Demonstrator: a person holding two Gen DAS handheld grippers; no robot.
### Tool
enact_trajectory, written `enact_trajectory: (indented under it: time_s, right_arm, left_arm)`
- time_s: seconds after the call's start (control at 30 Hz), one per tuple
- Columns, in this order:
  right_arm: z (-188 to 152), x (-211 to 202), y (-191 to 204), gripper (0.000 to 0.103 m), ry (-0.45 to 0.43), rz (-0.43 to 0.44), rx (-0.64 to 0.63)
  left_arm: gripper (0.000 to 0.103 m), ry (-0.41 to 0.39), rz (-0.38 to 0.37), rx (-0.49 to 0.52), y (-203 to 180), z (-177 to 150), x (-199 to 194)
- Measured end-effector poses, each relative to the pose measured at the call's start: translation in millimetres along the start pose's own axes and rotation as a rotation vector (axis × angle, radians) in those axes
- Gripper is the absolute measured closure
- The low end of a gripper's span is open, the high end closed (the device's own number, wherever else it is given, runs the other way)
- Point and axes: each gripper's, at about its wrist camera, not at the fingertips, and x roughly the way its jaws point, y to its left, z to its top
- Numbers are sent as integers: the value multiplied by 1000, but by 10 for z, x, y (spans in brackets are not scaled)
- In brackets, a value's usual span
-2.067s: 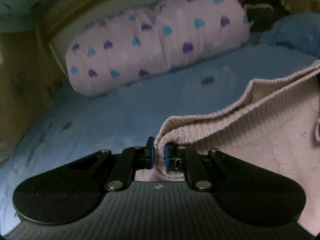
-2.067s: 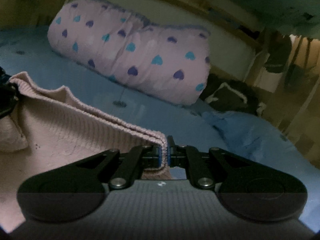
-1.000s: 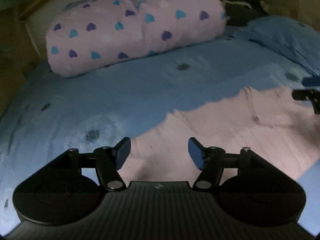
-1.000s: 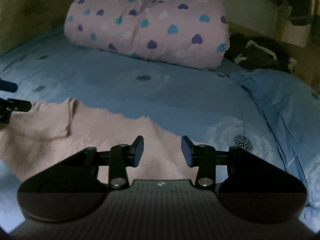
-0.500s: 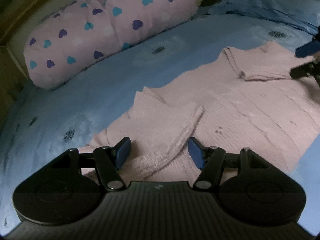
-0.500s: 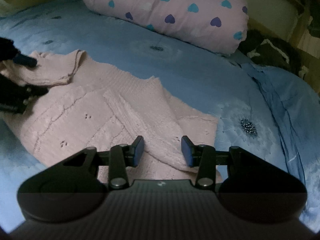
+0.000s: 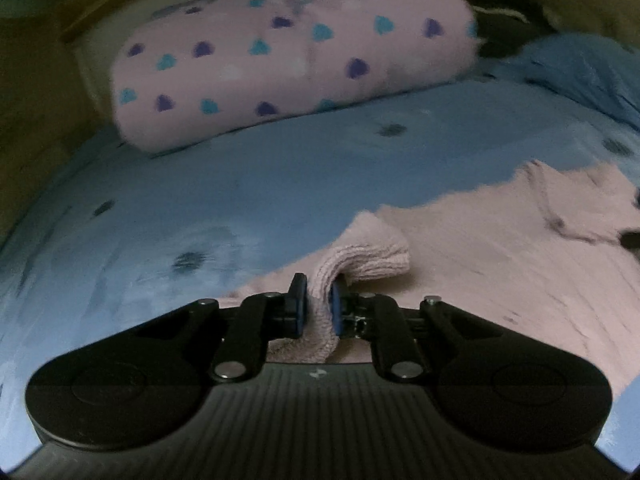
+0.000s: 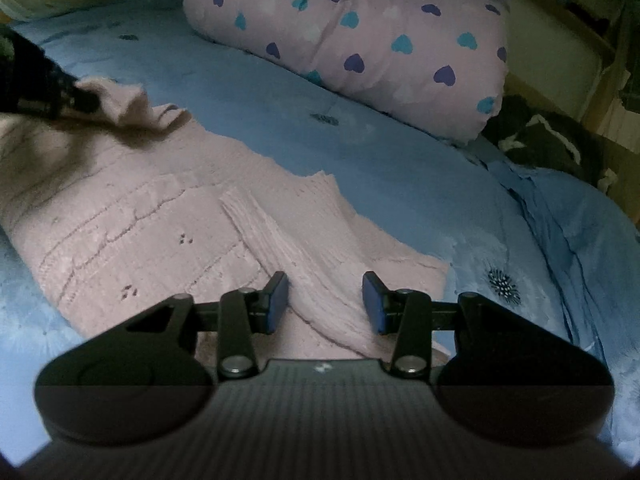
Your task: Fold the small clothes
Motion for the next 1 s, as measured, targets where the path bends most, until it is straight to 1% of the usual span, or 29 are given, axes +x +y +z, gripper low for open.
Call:
enact_trajectory:
  time_s: [0.13, 0.2, 0.27, 0.33, 0.37, 0.43, 0.5, 0.57, 0.7, 0.77, 0.87, 0.9, 0.93, 0.97, 1.0]
  right_arm:
    - [-9, 2, -21, 60, 3, 5, 17]
    - [-16, 3, -31, 60, 3, 8, 24]
    - [-22, 7, -41, 60, 3, 10, 30]
    - [-26, 21, -47, 60, 4, 10, 37]
    - [-30, 30, -47, 60, 4, 9, 39]
    - [-39, 36, -41, 60, 3, 8, 38]
    - [-38, 37, -36, 60, 3, 6, 36]
    - [-36, 40, -40, 60, 3, 6, 38]
    - [-29, 70, -27, 60, 1, 3, 45]
    - [-20, 95, -19, 60, 0, 1, 51]
    - [-18, 140, -35, 61, -2, -2, 75]
    - [-26, 160, -55, 61, -2, 1, 94]
    - [-36, 180, -81, 62, -1, 2, 117]
    - [-45, 191, -105, 72, -5, 5, 138]
    - [-46, 202, -136, 88, -8, 3, 160]
  left_arm:
    - [86, 21, 77, -47, 254, 24, 75]
    - [86, 38, 90, -74, 365, 20, 109]
    - [84, 56, 85, -105, 452, 15, 129]
    - [72, 75, 99, -129, 500, 10, 146]
    - [67, 80, 110, -127, 505, 7, 147]
    - [47, 72, 141, -111, 503, 3, 122]
    - [40, 52, 175, -100, 512, 16, 88]
    - [38, 44, 190, -103, 534, 42, 73]
    - [37, 56, 161, -112, 533, 33, 83]
    - [37, 83, 169, -94, 503, -3, 145]
    - [37, 146, 200, -77, 496, -100, 297]
    - [36, 162, 214, -73, 504, -149, 349]
    - [32, 157, 231, -72, 518, -194, 383]
    - [30, 154, 240, -79, 538, -219, 397]
    - [29, 150, 245, -84, 556, -224, 397]
